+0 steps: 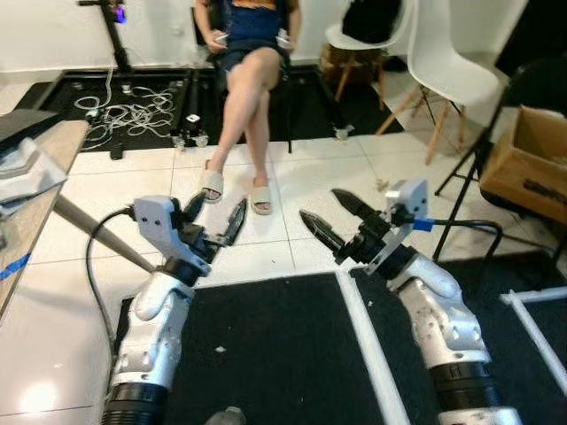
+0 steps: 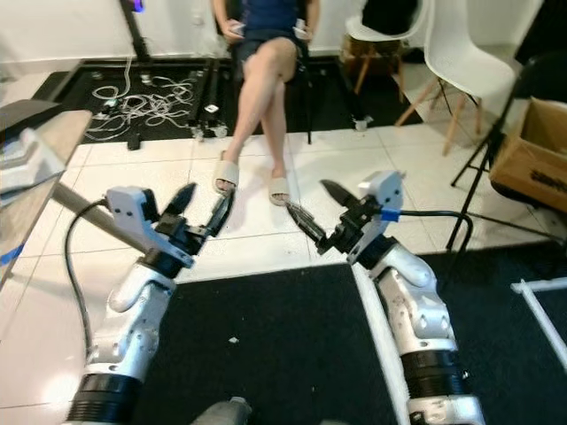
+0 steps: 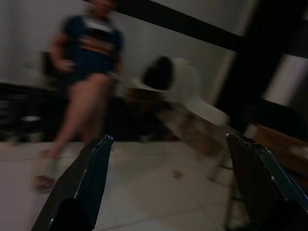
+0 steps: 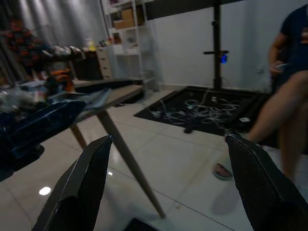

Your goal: Picking trash to rubbish bin

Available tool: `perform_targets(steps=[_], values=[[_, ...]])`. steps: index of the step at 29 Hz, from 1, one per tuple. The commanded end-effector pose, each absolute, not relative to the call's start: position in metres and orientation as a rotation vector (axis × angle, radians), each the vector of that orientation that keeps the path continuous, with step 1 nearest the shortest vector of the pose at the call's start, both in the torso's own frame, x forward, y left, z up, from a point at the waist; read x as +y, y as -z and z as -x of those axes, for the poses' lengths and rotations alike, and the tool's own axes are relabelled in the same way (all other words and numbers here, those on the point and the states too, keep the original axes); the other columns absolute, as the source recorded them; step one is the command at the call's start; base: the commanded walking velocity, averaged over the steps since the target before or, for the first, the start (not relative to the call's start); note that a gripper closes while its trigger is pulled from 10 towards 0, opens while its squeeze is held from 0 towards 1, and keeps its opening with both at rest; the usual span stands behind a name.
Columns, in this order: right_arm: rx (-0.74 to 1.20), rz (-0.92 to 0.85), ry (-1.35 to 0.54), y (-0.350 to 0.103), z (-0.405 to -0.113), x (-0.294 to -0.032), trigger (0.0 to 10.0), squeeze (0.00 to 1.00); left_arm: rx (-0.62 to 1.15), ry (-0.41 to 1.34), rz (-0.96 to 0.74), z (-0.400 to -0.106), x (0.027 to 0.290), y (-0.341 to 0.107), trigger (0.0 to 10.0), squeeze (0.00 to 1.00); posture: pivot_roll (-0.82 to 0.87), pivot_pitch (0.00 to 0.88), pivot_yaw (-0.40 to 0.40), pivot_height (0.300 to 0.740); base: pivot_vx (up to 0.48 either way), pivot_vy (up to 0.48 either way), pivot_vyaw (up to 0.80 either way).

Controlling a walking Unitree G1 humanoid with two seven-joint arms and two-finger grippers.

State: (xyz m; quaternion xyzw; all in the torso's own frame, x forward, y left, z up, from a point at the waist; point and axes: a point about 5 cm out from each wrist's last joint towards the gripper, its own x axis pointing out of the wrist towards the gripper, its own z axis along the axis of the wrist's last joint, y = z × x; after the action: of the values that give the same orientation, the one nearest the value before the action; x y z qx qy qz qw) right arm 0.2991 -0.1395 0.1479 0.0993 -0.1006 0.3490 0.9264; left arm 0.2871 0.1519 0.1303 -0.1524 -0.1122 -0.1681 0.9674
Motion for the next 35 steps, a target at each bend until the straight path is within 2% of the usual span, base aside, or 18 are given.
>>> perform_targets(steps=[1,7,35], values=[[-0.207,-0.231,-0.640,-0.144,-0.301,-0.149,10.0,0.00,-0.214,0.304,0.353,-0.287,0.152,-0.124,10.0,0.00,0.02,0.000,-0.036,0.740,0.000,0.000,0.64],[-0.184,-0.156,-0.448,-0.138,-0.312,-0.163,10.0,0.00,-0.198,0.163,0.351,-0.293,0.162,-0.117,10.0,0.00,0.03,0.000,-0.037,0.740,0.000,0.000,0.64],[-0.179,-0.097,-0.443,-0.133,-0.313,-0.159,10.0,0.00,-0.220,0.208,0.304,-0.296,0.155,-0.116,10.0,0.00,0.02,0.000,-0.034,0.740,0.000,0.000,0.64]])
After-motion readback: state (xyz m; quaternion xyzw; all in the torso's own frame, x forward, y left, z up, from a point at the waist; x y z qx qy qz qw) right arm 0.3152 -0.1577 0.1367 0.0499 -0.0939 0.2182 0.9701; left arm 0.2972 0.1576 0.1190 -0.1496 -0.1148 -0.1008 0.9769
